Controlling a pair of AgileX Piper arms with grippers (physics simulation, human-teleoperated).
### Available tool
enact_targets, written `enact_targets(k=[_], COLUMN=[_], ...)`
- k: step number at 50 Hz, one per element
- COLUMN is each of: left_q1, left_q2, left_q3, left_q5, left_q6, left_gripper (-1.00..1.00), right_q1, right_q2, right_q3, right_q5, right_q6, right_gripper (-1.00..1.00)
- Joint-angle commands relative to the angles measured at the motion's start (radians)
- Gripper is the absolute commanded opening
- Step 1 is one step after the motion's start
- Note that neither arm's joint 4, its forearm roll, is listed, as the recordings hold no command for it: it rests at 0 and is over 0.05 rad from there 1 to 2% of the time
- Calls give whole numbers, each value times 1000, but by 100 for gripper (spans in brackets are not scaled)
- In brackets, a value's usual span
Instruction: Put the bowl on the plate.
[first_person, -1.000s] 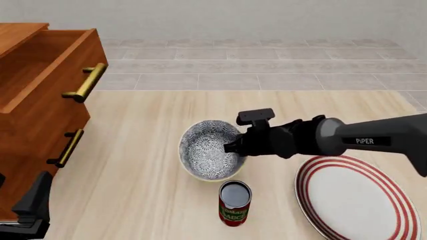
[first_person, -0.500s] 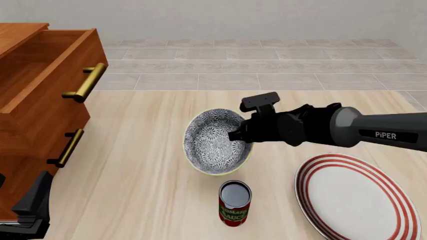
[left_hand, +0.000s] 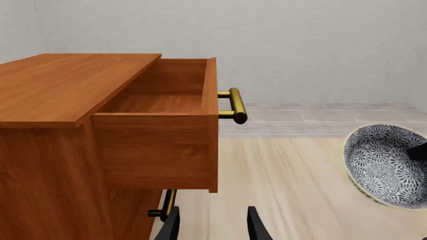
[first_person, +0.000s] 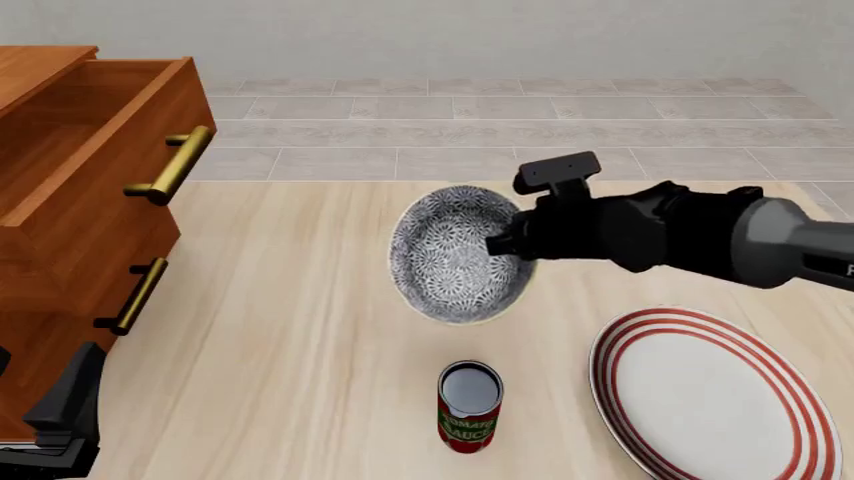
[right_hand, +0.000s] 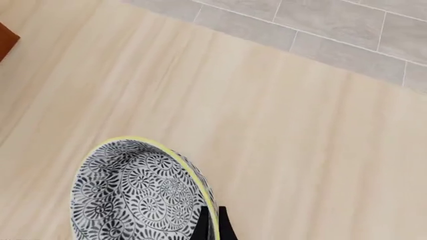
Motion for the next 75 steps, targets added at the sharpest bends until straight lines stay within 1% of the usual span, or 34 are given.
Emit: enact_targets(k=[1,15,22,28,42,51,58,63,71,75], left_q1=[0,0,0,0,0,0,0,0,0,0], left_q2=[0,0,0,0,0,0,0,0,0,0], left_q3=[0,0,0,0,0,0,0,0,0,0], left_q5=[0,0,0,0,0,0,0,0,0,0], left_q6=[0,0,0,0,0,0,0,0,0,0], left_gripper=[100,100,100,100,100,100,100,100,100,100], right_q1=[-48,-158,-181,-208,-293,-373,-416,-465,-515,-528], right_q2=[-107,-280,-337,-391,-555,-669,-721,-765,-801,-804], right_q3=[52,169,209,246,328,357,371,388,403,424], right_q5=[23,59,69,87,166,263,317,375,420,416], right_q6=[-11,-27,-19,-24,-30,-46,-58,-85,-93,-90], right_gripper=[-100,-100,-100,-100,-100,-100,-100,-100,-100,-100])
